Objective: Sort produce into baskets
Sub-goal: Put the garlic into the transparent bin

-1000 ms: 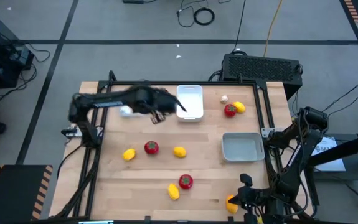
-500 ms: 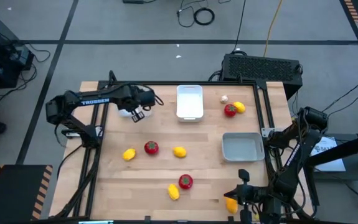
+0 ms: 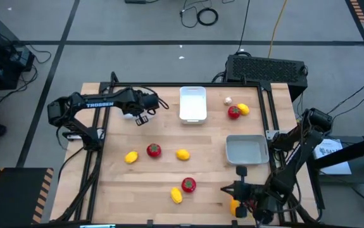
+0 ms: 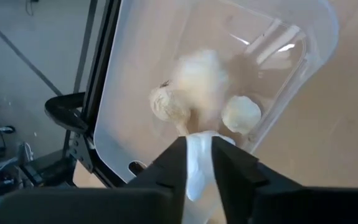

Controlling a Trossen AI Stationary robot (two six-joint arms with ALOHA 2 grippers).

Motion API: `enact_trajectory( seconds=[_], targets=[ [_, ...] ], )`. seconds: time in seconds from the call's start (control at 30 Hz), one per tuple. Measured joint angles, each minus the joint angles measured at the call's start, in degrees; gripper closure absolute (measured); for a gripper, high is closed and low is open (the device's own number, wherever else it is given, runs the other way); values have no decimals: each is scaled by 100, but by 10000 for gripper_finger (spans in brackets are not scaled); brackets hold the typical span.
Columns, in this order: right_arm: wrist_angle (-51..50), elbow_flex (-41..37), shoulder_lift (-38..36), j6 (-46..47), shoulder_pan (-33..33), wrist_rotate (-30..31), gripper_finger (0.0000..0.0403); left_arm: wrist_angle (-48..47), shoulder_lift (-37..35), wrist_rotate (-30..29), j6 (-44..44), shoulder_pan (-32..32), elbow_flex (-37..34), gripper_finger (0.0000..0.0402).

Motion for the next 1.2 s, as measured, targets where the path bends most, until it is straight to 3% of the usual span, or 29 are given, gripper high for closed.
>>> enact_trajectory(
  seconds=[0.17, 0.37, 0.57, 0.67, 0.77, 0.93, 1.07, 1.2],
  targets=[
    [-309, 0, -3, -460, -450, 269, 403, 0, 0, 3, 8, 0, 0, 268],
    [-830, 0, -337, -738, -949, 918, 403, 338, -100, 17, 324, -19, 0, 256],
    [-2441, -1, -1672, -778, -1591, 890, 403, 1708, -398, 530, 1597, -99, 2, 256],
    [-2703, -156, -2628, -1001, -2031, 825, 403, 2965, -503, 1430, 2215, -2, 2, 256],
    [-2491, -597, -3672, -1558, -2492, 826, 403, 4573, -453, 2499, 2384, 165, 5, 255],
    [-1192, -1746, -5281, -2529, -3112, 816, 403, 6636, 225, 3410, 2258, 356, 56, 255],
    [-192, -2634, -6284, -3009, -3294, 499, 403, 6841, 1142, 3829, 2205, 365, 696, 255],
    [179, -3243, -6899, -3047, -3354, 327, 403, 6158, 2289, 3846, 2202, 361, 2020, 255]
  ],
)
